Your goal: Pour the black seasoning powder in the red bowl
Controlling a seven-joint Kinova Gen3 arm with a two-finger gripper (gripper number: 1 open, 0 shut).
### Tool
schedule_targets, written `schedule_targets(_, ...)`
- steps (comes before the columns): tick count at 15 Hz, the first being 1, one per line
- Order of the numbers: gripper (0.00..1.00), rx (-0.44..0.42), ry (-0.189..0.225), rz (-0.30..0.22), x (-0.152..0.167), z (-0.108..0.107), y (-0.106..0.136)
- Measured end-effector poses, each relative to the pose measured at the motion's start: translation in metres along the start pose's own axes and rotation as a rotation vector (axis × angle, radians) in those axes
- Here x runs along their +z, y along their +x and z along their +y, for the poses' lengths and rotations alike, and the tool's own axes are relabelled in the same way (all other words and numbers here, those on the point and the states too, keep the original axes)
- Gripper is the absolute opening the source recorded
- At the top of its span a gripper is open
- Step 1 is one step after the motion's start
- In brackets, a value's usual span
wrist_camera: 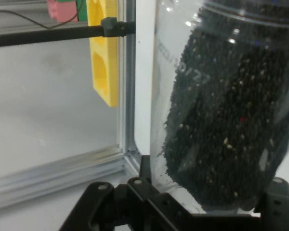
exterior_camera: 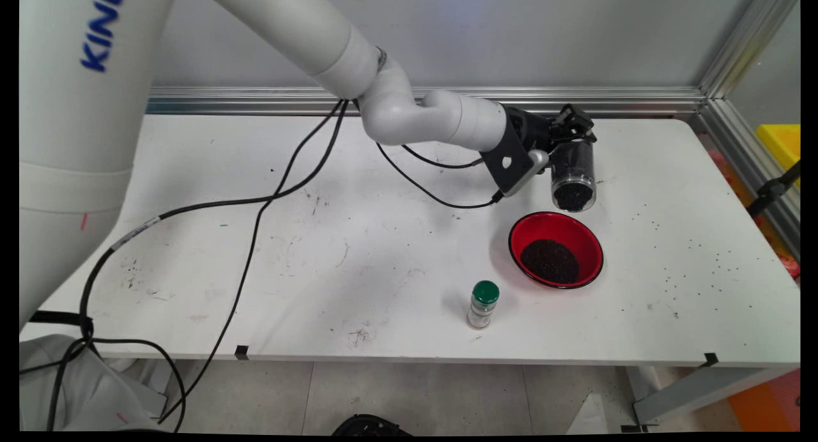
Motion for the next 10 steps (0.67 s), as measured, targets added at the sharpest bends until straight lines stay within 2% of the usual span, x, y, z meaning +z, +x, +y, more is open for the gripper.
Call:
schedule_targets(5, 0.00, -0.149, -0.039, 0.032, -0.009, -0.006, -0.008)
schedule_targets(10, 0.00, -0.280, -0.062, 0.041, -0.017, -0.011, -0.018)
